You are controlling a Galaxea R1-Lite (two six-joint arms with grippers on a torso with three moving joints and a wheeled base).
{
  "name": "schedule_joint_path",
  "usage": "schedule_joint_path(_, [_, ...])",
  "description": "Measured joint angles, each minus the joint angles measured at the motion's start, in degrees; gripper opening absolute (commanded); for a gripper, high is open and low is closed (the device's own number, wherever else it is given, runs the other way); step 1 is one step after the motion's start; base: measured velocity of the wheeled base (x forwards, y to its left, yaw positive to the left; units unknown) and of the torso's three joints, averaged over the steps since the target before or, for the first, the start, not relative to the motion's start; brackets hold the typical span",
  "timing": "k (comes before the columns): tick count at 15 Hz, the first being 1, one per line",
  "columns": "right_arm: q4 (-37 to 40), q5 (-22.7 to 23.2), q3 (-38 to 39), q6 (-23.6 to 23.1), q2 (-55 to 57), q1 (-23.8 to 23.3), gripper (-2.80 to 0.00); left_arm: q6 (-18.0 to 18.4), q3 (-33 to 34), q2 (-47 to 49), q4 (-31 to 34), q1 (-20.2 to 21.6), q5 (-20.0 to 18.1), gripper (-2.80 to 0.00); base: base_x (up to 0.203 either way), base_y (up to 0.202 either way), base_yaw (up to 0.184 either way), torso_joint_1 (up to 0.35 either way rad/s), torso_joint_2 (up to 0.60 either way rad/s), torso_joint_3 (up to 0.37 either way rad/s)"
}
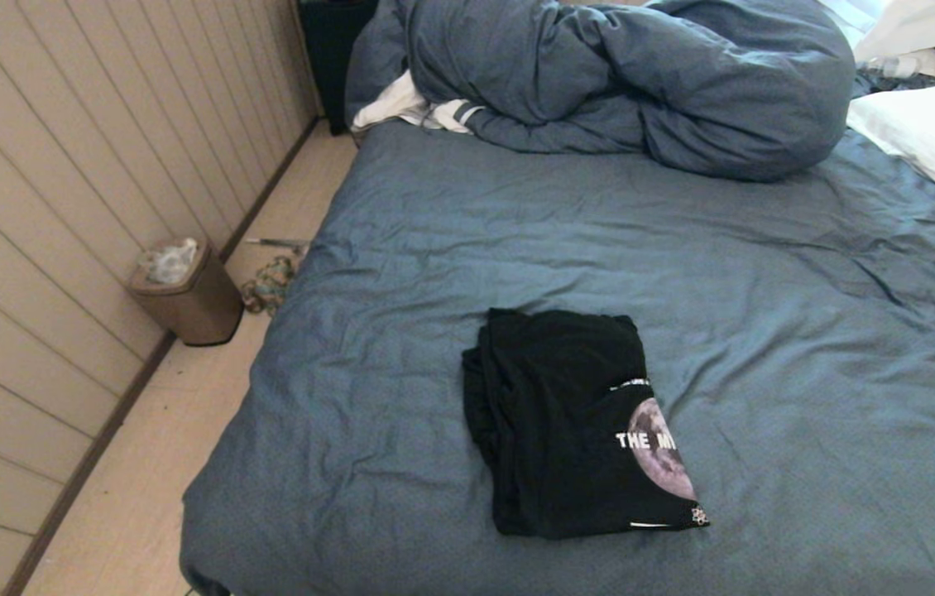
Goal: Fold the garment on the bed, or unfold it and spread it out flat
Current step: Unford the black T-shirt
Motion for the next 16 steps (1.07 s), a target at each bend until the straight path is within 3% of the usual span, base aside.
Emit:
schedule_joint_path(4, [1.41, -0.07, -13.10, 1.86, 23.50, 6.58, -2.80, -6.17, -12.20, 27.21, -2.03, -0.66, -9.94, -2.80, 0.000, 0.000, 0.000, 0.000, 0.00, 0.000])
schedule_joint_path(7, [6.11, -1.76, -21.94, 2.29, 37.44, 14.71, -2.80, -10.69, -16.96, 44.06, -4.68, -1.31, -15.78, -2.80, 0.000, 0.000, 0.000, 0.000, 0.00, 0.000])
schedule_joint_path(9, [7.82, -2.71, -26.42, 2.25, 45.05, 20.29, -2.80, -13.74, -18.00, 51.71, -8.54, -1.57, -20.67, -2.80, 0.000, 0.000, 0.000, 0.000, 0.00, 0.000])
schedule_joint_path(12, [12.78, -3.35, -33.82, 2.20, 54.08, 26.48, -2.80, -14.35, -18.19, 57.34, -9.04, -1.73, -23.36, -2.80, 0.000, 0.000, 0.000, 0.000, 0.00, 0.000])
schedule_joint_path(13, [14.78, -4.04, -36.22, 2.08, 56.52, 27.92, 0.00, -14.40, -17.97, 58.18, -9.02, -1.73, -24.16, -2.80, 0.000, 0.000, 0.000, 0.000, 0.00, 0.000])
schedule_joint_path(16, [16.50, -6.97, -40.95, 0.58, 61.85, 30.97, 0.00, -14.46, -16.58, 58.98, -9.15, -1.86, -24.46, -2.80, 0.000, 0.000, 0.000, 0.000, 0.00, 0.000])
